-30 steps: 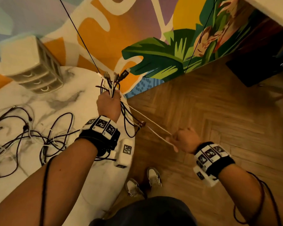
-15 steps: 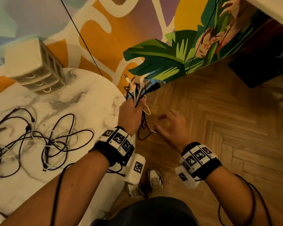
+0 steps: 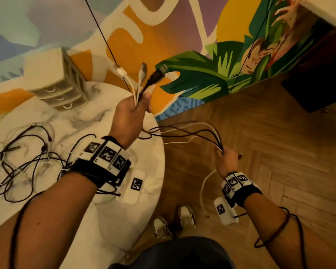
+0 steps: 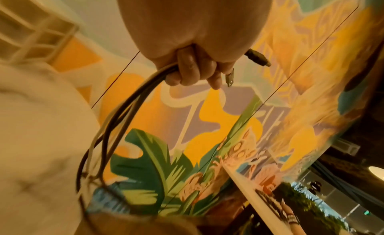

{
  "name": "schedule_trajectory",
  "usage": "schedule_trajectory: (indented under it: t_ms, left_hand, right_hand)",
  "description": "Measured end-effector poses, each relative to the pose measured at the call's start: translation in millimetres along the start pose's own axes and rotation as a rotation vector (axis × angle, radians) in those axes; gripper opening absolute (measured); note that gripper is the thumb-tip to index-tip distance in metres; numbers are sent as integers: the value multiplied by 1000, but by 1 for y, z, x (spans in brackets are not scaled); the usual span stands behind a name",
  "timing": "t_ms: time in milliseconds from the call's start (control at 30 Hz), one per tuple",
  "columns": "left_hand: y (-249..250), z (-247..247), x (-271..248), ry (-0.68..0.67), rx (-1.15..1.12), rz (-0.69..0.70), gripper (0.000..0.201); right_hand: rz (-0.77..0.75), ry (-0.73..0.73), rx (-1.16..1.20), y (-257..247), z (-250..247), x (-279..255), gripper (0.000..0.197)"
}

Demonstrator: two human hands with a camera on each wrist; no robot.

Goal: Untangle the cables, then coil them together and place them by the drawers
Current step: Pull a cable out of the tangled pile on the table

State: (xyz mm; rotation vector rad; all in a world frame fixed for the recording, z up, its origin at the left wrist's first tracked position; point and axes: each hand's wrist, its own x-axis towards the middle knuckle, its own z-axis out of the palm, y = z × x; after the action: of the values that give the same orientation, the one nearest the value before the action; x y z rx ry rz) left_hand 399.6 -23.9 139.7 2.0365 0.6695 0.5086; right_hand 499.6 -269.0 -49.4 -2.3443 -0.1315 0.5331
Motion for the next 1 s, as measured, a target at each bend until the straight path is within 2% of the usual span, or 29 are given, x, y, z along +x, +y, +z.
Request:
schedule_trajectory:
  t_ms: [100,167,233,300,333,367,433,500,533,567,633,667,767,900,933,1000]
  left_hand:
    - [21,-14,11,11,-102,76,43]
    - [38,-14,13,-14,-210,104,43]
    - [53,-8,9,-58,-323,114,43]
    - [62,5,1,-134,-406,89,42]
    - [63,13,-5,-181,-438,59,42]
    - [62,22,-11,-229,-465,20,41]
    - [55,39,-23,-323,-496,-75,40]
    - [45,51,-32,-388,-476,-183,37]
    - [41,55,-37,-411,-448,-230,34]
    - [37,57,-41,-428,-399,-257,30]
    - [34,59,-50,-471,-279,-233,22]
    - [33,60,-55,-502,-229,-203,22]
    - [31,55,-65,-559,-124,-127,41]
    - [25,43,-71,-573,49,-39,40]
    - [21,34,-74,-558,114,2,36]
    - [23,27,-78,-549,250,82,20]
  right_hand:
    - [210,-165,-292,52,14,7,34]
    - [267,-329,-403,73,23,8,30]
    - [196,-490,-521,71,27,4,28]
    - [16,-610,-571,40,19,1,36]
    - [-82,-606,-477,16,14,-1,38]
    - [-142,-579,-269,-9,7,-4,35]
    - [-168,-571,367,-70,-13,-23,29]
    - [-182,-736,891,-117,-38,-41,29]
    - [-198,-839,1059,-134,-48,-48,29]
    - [-232,-907,1121,-147,-56,-54,33]
    - [-284,-916,987,-160,-57,-59,51]
    - [-301,-908,886,-162,-54,-59,54]
    - [-303,-874,646,-167,-46,-63,47]
    - [-311,-758,589,-170,-40,-71,50]
    - [-317,-755,566,-176,-34,-76,50]
    - [-275,-659,599,-175,-32,-78,48]
